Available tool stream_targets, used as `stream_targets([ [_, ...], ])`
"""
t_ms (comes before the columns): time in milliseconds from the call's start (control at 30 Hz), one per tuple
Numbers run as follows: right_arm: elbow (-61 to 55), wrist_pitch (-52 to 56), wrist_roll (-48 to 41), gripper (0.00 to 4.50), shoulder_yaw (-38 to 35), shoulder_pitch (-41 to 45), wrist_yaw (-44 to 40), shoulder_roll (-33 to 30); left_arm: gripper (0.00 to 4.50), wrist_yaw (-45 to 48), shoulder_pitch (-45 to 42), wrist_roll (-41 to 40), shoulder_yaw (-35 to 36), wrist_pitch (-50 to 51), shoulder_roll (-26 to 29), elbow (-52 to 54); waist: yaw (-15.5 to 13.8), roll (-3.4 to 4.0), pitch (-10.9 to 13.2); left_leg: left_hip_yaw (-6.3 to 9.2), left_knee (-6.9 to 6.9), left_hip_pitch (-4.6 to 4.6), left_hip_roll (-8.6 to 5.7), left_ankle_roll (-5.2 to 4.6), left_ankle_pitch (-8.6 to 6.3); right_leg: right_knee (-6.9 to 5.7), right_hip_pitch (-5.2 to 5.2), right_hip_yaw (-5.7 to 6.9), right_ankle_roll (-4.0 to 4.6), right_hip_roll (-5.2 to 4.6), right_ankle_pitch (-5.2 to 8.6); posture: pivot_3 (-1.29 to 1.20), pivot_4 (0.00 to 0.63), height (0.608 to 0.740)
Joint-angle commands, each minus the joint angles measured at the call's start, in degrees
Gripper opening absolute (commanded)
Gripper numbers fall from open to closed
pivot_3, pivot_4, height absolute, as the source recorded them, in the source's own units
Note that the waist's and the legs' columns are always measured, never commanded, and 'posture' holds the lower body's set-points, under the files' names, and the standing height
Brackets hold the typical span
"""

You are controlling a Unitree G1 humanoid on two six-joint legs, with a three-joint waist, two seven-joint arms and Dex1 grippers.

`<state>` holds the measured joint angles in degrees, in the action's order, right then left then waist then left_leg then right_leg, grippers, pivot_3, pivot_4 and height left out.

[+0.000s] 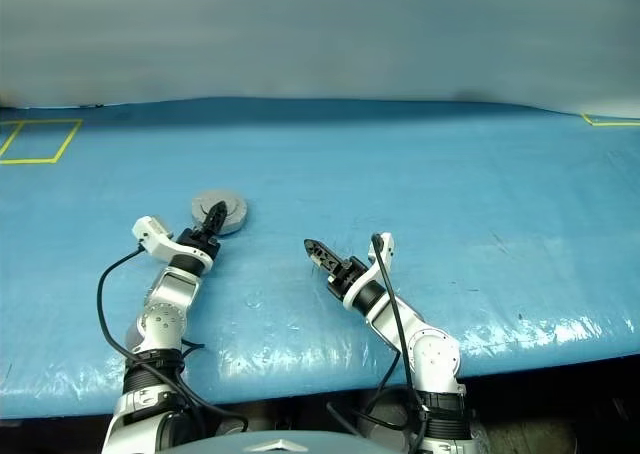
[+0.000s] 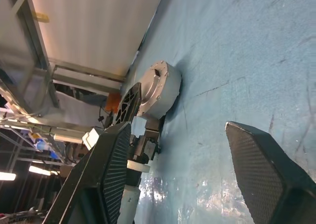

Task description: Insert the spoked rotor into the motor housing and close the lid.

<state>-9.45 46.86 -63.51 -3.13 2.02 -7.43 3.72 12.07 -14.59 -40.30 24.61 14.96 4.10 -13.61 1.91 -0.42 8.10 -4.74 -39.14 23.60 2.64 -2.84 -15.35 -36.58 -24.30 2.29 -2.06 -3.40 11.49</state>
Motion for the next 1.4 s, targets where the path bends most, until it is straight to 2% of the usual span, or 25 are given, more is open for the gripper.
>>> stream_targets([
  [33, -1.1, -0.2, 0.5, 3.21, 0.5, 0.5, -1.6, 0.1, 3.96, -3.0, 2.1, 1.2, 5.1, -3.0, 2.8, -1.2, 0.3, 0.00, 0.0, -0.02, 0.00, -0.01, 0.01, 0.02, 0.01, -0.16, -0.07, -0.01, 0.08, -0.01, 0.05, 0.00, 0.150, 0.740],
  [200, -0.9, -0.4, 2.2, 3.21, 0.8, 0.4, -2.5, 0.2, 3.96, -2.3, 3.7, 1.3, 8.0, -5.6, 6.0, -1.4, 0.1, 0.00, 0.0, 0.06, 0.06, 0.01, 0.06, 0.12, 0.07, -0.31, -0.15, 0.03, 0.11, 0.02, 0.07, 0.00, 0.150, 0.740],
  [300, -3.2, -2.4, 3.9, 3.21, 1.0, -0.4, -4.0, 0.0, 3.96, 2.9, 5.4, -0.6, 6.9, -5.0, 6.4, 2.8, -0.1, -0.03, 0.0, 0.04, 0.04, 0.07, 0.06, 0.13, 0.07, -0.25, -0.16, 0.02, 0.12, -0.10, 0.09, 0.00, 0.150, 0.740],
  [400, -7.7, -9.1, 11.6, 3.21, 2.7, -1.6, -5.8, -1.8, 3.96, 9.4, 8.7, 2.4, -0.4, -5.1, 7.4, 11.7, -0.5, -0.08, 0.0, 0.03, 0.02, 0.20, 0.01, 0.07, 0.04, -0.14, -0.21, 0.01, 0.08, -0.17, 0.07, 0.00, 0.150, 0.740],
  [533, -9.9, -12.9, 17.9, 3.21, 3.8, -2.5, -4.9, -3.5, 3.96, 8.4, 11.4, 14.2, -12.3, -9.1, 6.3, 20.1, -1.4, -0.15, 0.0, 0.03, -0.01, 0.24, -0.05, 0.04, 0.02, -0.09, -0.19, 0.02, 0.05, -0.22, 0.08, 0.00, 0.150, 0.740],
  [600, -10.1, -16.6, 30.0, 3.21, 9.1, -2.4, -2.8, -7.8, 3.96, 7.6, 12.7, 16.2, -16.4, -9.7, 3.9, 22.6, -1.3, -0.13, 0.0, -0.03, 0.01, 0.18, -0.03, 0.05, 0.02, -0.10, -0.18, -0.01, 0.06, -0.21, 0.08, 0.00, 0.150, 0.740],
  [700, -11.5, -24.0, 45.1, 3.21, 15.5, -3.4, 1.0, -11.9, 3.96, 5.2, 16.3, 27.5, -24.7, -15.8, 2.4, 24.0, -1.0, -0.10, 0.0, -0.13, 0.04, 0.17, -0.05, 0.05, 0.02, -0.11, -0.25, -0.07, 0.08, -0.22, 0.09, 0.00, 0.150, 0.740],
  [800, -11.2, -29.8, 57.5, 3.21, 20.8, -5.3, 4.0, -15.4, 3.96, 1.7, 20.0, 31.1, -26.9, -19.6, -0.5, 23.1, -0.8, -0.11, 0.0, -0.18, 0.10, 0.17, -0.06, 0.12, 0.05, -0.17, -0.36, -0.08, 0.15, -0.08, 0.16, 0.00, 0.150, 0.740],
  [1000, -11.5, -34.1, 65.0, 3.21, 20.7, -10.8, 8.4, -13.7, 3.96, -3.1, 23.8, 32.4, -25.8, -20.6, -3.8, 23.7, -1.3, -0.15, 0.1, -0.03, 0.10, 0.18, 0.22, 0.23, 0.11, -0.24, -0.36, 0.08, -0.01, -0.07, 0.43, 0.00, 0.150, 0.740],
  [1100, -11.4, -33.9, 64.9, 3.21, 19.5, -12.9, 9.1, -11.7, 3.96, -2.7, 25.2, 31.1, -25.1, -20.1, -3.9, 23.5, -1.3, -0.19, 0.1, -0.05, 0.02, 0.16, 0.19, 0.19, 0.09, -0.22, -0.37, 0.09, -0.07, -0.16, 0.40, 0.00, 0.150, 0.740],
  [1400, -10.1, -33.4, 65.9, 3.21, 17.1, -11.2, 8.5, -8.8, 3.96, -1.6, 23.3, 31.9, -24.2, -23.2, -2.3, 19.7, -1.3, -0.19, 0.1, -0.04, 0.04, 0.24, 0.19, 0.17, 0.07, -0.21, -0.41, 0.13, -0.07, -0.17, 0.39, 0.00, 0.150, 0.740],
])
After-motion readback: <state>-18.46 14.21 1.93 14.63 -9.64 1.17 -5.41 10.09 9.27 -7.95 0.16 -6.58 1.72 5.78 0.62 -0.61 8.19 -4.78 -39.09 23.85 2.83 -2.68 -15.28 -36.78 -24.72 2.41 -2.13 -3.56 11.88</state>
